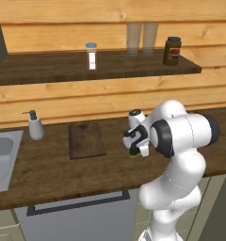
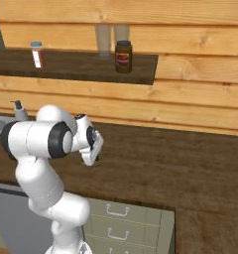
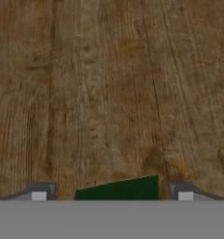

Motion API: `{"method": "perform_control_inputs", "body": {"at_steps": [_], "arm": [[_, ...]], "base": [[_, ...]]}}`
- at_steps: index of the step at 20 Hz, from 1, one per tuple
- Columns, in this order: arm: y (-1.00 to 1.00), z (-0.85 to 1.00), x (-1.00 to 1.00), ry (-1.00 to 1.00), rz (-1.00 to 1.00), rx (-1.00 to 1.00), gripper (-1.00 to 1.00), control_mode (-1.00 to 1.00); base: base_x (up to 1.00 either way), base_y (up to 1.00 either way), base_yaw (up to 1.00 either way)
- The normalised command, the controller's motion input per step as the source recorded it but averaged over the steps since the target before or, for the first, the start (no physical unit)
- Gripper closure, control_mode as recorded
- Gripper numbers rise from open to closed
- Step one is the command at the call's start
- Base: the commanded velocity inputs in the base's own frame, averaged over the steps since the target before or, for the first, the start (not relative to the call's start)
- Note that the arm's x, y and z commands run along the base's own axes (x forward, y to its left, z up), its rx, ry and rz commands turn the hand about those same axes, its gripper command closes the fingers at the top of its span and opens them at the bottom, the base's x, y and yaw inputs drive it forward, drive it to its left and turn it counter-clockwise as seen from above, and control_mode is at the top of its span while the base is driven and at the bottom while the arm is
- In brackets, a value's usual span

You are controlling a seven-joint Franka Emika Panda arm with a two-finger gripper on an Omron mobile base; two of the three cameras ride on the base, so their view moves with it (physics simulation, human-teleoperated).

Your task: Pick up the sponge from the counter and clean the cutting board by briefly scrubbing or pressing down on the cutting board. Once finished, release the sponge.

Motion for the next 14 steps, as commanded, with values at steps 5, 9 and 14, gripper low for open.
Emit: {"method": "perform_control_inputs", "body": {"at_steps": [5,9,14], "arm": [[-0.08,0.43,-0.48,-0.16,0.00,0.00,-1.00,-1.00],[-0.17,1.00,-0.82,-0.14,0.02,0.00,-1.00,-1.00],[-0.08,1.00,-0.82,-0.09,0.09,0.00,-1.00,-1.00]], "base": [[0.00,0.00,0.00],[0.00,0.00,0.00],[0.00,0.00,0.00]]}}
